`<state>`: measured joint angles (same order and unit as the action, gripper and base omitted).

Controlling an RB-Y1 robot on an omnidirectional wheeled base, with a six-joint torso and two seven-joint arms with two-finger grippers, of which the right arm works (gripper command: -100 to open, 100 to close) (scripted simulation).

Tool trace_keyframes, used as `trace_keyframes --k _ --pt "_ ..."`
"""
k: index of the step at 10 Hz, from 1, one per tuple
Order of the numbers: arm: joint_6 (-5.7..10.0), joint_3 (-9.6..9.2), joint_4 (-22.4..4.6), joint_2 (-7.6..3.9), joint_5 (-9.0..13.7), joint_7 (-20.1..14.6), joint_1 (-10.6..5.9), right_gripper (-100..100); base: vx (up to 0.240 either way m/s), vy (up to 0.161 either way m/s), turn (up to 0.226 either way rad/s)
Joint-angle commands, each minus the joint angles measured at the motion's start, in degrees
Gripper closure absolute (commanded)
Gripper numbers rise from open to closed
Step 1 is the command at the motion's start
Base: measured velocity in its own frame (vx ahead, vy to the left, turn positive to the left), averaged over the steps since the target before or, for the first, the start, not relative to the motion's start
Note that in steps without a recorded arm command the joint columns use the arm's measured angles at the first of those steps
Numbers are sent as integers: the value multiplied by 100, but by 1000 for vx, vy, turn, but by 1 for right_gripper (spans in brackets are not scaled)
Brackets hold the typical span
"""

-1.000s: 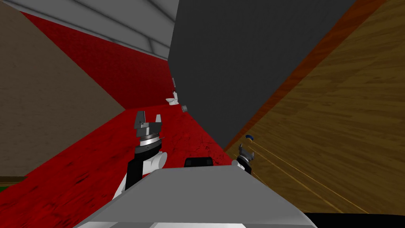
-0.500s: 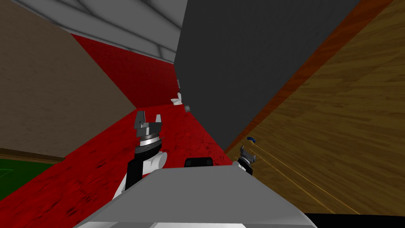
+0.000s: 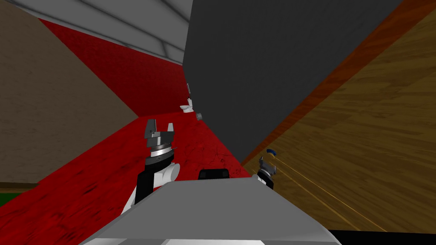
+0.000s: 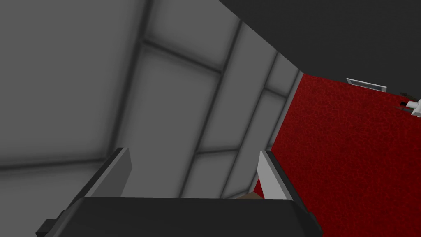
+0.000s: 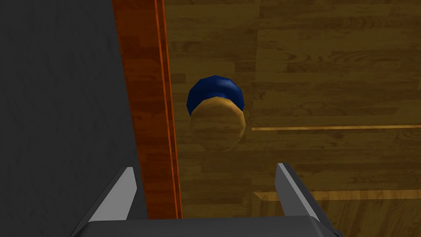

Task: Pull the door open

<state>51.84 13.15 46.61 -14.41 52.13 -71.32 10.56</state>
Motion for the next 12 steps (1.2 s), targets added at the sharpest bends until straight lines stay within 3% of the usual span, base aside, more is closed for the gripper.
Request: trace_keyframes --k 1,12 --pt "-5 39 -127 -58 -174 -206 -32 -100 93 -24 -103" --pt "-40 314 -1047 -483 -1401 -1575 -276 -100 97 -28 -85"
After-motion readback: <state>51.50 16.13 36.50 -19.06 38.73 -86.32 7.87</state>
